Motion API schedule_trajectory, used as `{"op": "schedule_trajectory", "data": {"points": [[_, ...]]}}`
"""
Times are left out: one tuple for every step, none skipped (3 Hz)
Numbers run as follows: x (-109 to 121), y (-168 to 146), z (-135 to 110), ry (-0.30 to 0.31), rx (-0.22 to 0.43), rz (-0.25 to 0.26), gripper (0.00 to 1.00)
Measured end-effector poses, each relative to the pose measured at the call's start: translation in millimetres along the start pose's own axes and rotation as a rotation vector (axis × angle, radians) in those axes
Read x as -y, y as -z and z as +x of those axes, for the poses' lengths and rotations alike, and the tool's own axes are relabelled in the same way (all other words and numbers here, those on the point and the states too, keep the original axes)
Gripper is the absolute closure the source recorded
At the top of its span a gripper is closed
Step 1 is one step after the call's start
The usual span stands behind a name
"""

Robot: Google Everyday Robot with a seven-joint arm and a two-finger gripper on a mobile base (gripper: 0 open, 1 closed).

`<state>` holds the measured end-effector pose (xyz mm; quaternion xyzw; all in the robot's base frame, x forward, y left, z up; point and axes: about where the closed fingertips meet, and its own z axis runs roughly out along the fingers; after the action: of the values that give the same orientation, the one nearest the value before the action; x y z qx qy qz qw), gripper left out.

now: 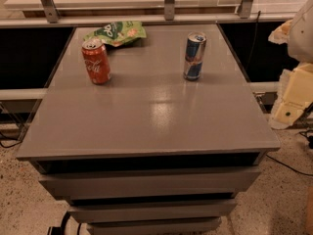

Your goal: Knock redbull can over

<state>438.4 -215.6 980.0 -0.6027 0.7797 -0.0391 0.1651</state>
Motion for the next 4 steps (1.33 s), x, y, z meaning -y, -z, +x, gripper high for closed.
{"op": "schedule_trajectory", "data": {"points": [[0, 0, 0, 0.0, 0.0, 0.0, 0.0], [19, -3, -20, 0.036, 0.049, 0.041, 0.0], [53, -17, -48, 0.071, 0.128, 0.092, 0.0], [86, -35, -62, 0.062, 0.257, 0.114, 0.0]]}}
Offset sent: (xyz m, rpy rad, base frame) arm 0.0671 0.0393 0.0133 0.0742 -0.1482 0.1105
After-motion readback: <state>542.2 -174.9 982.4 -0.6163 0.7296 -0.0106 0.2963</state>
